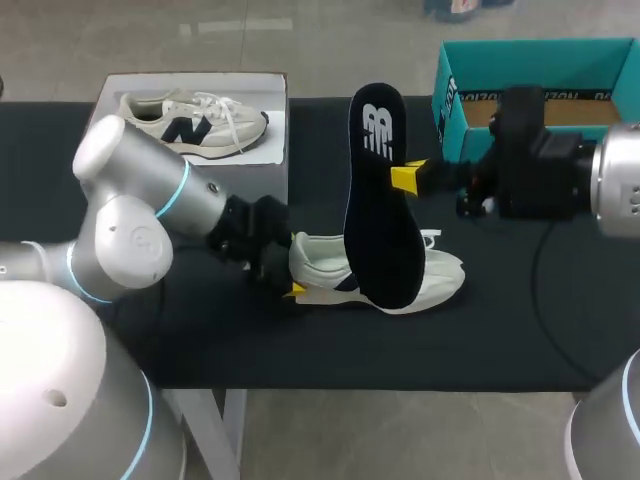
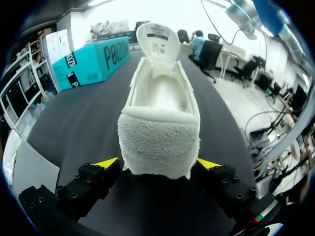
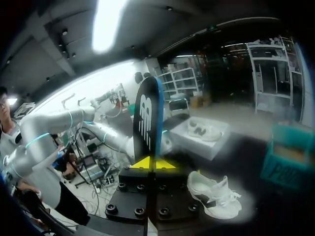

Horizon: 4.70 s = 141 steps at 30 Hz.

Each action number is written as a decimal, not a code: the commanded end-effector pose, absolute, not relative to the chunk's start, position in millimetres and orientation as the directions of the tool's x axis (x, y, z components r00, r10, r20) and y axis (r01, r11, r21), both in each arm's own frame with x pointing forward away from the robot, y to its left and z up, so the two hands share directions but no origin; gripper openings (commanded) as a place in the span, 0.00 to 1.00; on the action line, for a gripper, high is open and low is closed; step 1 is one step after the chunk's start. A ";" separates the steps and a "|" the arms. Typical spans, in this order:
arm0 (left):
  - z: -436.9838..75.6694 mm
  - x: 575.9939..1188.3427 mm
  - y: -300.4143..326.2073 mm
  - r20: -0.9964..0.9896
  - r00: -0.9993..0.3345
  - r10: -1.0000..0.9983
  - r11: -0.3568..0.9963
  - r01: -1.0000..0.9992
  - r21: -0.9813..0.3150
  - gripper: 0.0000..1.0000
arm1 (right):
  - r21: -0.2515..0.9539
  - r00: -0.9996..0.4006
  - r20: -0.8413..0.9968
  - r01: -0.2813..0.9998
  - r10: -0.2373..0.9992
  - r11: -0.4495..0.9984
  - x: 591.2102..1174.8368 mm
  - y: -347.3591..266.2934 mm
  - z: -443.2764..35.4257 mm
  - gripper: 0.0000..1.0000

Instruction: Take the shoe out of the shoebox, open the shoe tongue, remove and reinsert the insole, then place the shoe into the shoebox

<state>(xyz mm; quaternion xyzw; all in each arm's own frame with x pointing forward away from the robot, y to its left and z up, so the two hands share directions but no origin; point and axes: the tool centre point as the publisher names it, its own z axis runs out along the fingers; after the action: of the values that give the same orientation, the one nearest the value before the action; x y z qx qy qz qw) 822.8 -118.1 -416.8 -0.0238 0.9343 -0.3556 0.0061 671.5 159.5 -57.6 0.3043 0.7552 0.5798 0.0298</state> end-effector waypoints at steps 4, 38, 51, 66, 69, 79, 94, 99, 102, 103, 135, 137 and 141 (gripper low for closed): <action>-405.2 817.4 -116.8 -0.010 -0.998 -0.070 0.874 -0.057 -0.482 1.00 | 0.903 -0.810 0.287 0.407 0.512 0.139 659.2 146.5 -54.0 0.00; -347.2 803.8 -117.2 -0.163 -0.985 -0.064 0.998 -0.067 0.012 1.00 | 0.877 -0.841 0.350 0.449 0.412 0.171 652.3 110.6 -52.7 0.00; -343.6 798.7 -119.1 -0.173 -0.983 -0.058 0.998 -0.054 -0.023 1.00 | 0.870 -0.835 0.358 0.461 0.417 0.175 649.6 108.9 -53.8 0.00; -331.2 804.8 -123.8 -0.205 -0.978 -0.044 0.999 -0.040 -0.024 1.00 | 0.869 -0.833 0.364 0.465 0.418 0.170 647.1 110.9 -56.9 0.00; -324.6 814.1 -130.3 -0.222 -0.974 -0.039 0.999 -0.031 -0.039 1.00 | 0.865 -0.831 0.370 0.471 0.414 0.172 645.8 112.2 -59.6 0.00; -327.4 855.5 -171.7 -0.244 -0.970 -0.018 0.997 0.002 -0.078 1.00 | 0.850 -0.829 0.391 0.491 0.400 0.187 644.0 113.8 -64.7 0.00; -377.8 867.9 -221.3 -0.201 -0.978 0.056 0.989 0.083 -0.125 0.95 | 0.845 -0.828 0.400 0.499 0.392 0.193 652.5 116.5 -69.4 0.00; -393.1 862.6 -223.0 -0.174 -0.984 0.044 0.987 0.070 -0.145 0.21 | 0.843 -0.829 0.403 0.501 0.387 0.194 654.3 118.5 -70.9 0.00; -396.3 859.4 -224.8 -0.168 -0.984 0.052 0.986 0.077 -0.146 0.00 | 0.842 -0.829 0.405 0.502 0.385 0.195 654.6 119.6 -71.3 0.00; -396.2 858.3 -224.5 -0.168 -0.984 0.053 0.986 0.078 -0.148 0.00 | 0.842 -0.829 0.406 0.502 0.384 0.195 654.7 119.7 -71.3 0.00; -363.5 850.0 -224.1 -0.208 -0.950 0.234 0.956 0.264 -0.129 0.00 | 0.832 -0.823 0.430 0.521 0.371 0.191 646.0 110.6 -66.8 0.00; -363.5 850.0 -224.1 -0.208 -0.950 0.234 0.956 0.264 -0.129 0.00 | 0.832 -0.824 0.433 0.522 0.365 0.190 647.1 108.6 -64.7 0.00; -363.5 850.0 -224.1 -0.208 -0.950 0.234 0.956 0.264 -0.129 0.00 | 0.837 -0.819 0.446 0.525 0.362 0.156 649.0 100.6 -61.3 0.00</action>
<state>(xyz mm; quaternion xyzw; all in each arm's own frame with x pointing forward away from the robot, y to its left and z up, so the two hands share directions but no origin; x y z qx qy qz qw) 849.6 -224.0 -364.3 0.1258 0.9843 -0.0781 0.0964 650.1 107.2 -60.0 0.2927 0.7595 0.5766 -0.0708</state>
